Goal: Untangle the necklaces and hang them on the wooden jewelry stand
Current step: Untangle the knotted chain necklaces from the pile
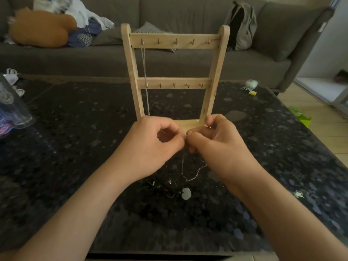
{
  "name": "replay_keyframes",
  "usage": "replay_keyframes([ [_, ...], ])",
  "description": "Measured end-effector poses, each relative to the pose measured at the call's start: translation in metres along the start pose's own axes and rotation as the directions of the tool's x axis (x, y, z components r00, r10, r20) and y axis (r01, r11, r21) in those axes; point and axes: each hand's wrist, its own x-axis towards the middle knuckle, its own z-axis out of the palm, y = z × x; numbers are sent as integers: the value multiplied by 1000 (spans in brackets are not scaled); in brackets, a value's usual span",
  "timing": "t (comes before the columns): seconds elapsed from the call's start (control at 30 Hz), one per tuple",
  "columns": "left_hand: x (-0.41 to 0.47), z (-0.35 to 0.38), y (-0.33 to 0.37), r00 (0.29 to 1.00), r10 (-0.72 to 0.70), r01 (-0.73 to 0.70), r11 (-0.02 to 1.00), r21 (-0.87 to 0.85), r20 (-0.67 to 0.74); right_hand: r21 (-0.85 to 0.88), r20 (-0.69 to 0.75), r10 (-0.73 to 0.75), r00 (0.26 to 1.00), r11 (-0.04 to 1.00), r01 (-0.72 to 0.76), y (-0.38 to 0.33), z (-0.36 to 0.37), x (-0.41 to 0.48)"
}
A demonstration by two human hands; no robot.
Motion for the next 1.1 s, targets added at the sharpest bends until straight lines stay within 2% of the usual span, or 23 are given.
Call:
replay_keyframes([
  [0.17, 1, -1, -2, 997, 63, -66, 992, 104, 36, -112, 26, -77, 997, 990, 80, 1, 1, 1],
  [0.3, 3, -3, -2, 997, 47, -51, 996, 75, 57, -92, 66, -99, 993, 990, 105, 3, 0, 5],
  [0.5, 5, -6, -2, 996, 22, -23, 1000, 13, 89, 18, 128, -13, 992, 1000, 11, 7, -3, 13],
  [0.6, 7, -9, -3, 992, 19, -17, 1000, -18, 123, 149, 173, 34, 984, 987, -60, 6, -1, 16],
  [0.8, 8, -12, -6, 989, 21, -7, 995, -95, 144, 265, 269, 48, 962, 957, -122, 3, -3, 19],
  [0.87, 9, -10, -6, 992, 20, -6, 994, -106, 126, 261, 204, 21, 979, 962, -75, 5, -3, 19],
  [0.97, 11, -8, -9, 997, 15, -8, 996, -87, 75, 103, 4, -124, 992, 987, 123, 5, -1, 17],
  [1.1, 12, -6, -10, 999, 15, -12, 997, -71, 43, -20, -8, -226, 974, 974, 226, 3, 0, 13],
])
